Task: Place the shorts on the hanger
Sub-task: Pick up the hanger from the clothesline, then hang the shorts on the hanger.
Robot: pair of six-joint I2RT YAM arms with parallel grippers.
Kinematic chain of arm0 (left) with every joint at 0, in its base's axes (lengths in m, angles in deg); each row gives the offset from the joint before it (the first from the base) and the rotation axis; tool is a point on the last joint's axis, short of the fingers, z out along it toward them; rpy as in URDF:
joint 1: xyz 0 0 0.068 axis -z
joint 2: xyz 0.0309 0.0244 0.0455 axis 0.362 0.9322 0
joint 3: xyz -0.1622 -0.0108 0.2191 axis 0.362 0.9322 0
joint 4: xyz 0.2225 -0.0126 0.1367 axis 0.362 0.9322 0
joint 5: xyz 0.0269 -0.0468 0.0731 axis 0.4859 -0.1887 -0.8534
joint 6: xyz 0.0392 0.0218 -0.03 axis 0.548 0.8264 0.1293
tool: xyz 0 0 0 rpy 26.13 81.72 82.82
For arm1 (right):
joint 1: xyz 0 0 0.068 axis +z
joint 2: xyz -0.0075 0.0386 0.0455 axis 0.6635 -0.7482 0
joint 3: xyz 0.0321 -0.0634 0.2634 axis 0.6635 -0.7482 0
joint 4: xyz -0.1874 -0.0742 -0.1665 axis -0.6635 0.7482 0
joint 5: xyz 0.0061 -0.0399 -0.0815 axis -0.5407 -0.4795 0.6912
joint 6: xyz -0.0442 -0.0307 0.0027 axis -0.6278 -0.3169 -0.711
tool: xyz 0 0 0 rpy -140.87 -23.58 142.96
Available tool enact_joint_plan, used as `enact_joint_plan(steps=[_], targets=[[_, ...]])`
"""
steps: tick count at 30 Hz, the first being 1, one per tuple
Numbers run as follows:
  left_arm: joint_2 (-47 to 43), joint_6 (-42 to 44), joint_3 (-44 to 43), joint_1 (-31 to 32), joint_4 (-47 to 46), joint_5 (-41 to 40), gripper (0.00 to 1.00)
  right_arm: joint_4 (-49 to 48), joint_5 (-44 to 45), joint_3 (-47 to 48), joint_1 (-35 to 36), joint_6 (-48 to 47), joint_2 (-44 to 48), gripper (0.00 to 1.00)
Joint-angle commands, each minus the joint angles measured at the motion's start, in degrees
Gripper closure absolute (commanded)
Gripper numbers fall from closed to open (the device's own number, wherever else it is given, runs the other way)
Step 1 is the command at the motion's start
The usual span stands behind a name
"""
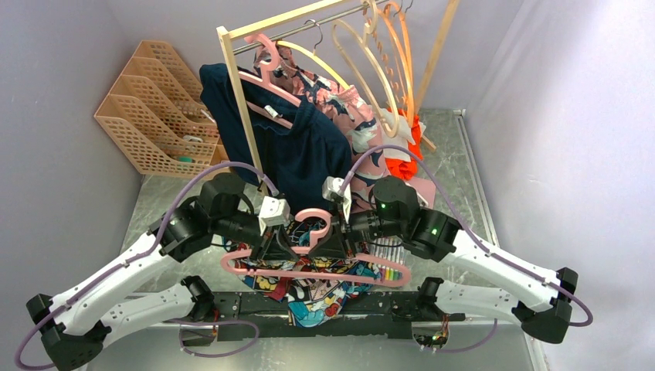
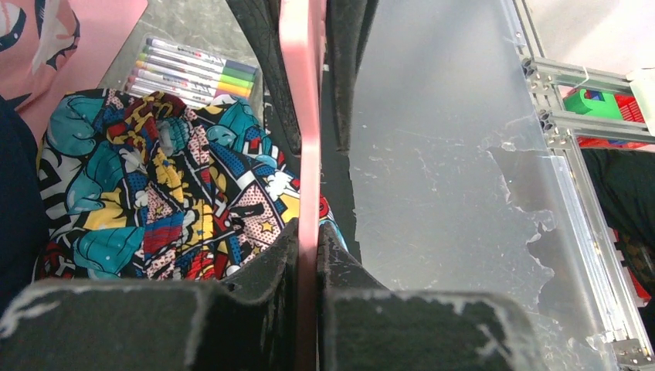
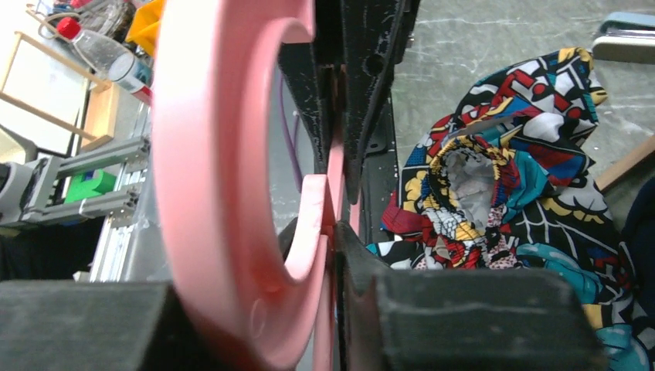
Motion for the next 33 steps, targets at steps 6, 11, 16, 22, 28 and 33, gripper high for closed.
enact_joint_plan(steps=[6,11,16,22,28,33], targets=[[-1.2,-1.2,-1.8,0.0,-5.4,-0.7,0.93,-6.1,6.7,-2.1,1.5,2.2,0.5,1.00],[-2.8,-2.4,-1.9,0.0,-4.6,-5.7,0.49,-4.9,13.8,-2.1,1.5,5.5,1.9,1.00],[-9.5,-5.6,-0.9,0.1,-5.2,-19.2,0.11,-8.6,18.1,-6.1,1.5,9.9,8.5,1.00],[-22.2,-16.7,1.3,0.1,-6.0,-37.7,0.01,-8.4,23.8,-8.9,1.4,14.2,17.4,1.00],[-26.5,-35.3,2.3,0.1,3.9,-49.1,0.01,10.0,27.7,-2.7,1.4,10.1,17.0,1.00],[-25.7,-49.1,4.1,0.1,12.5,-56.5,0.01,16.7,30.0,-0.2,1.4,6.7,18.3,1.00]])
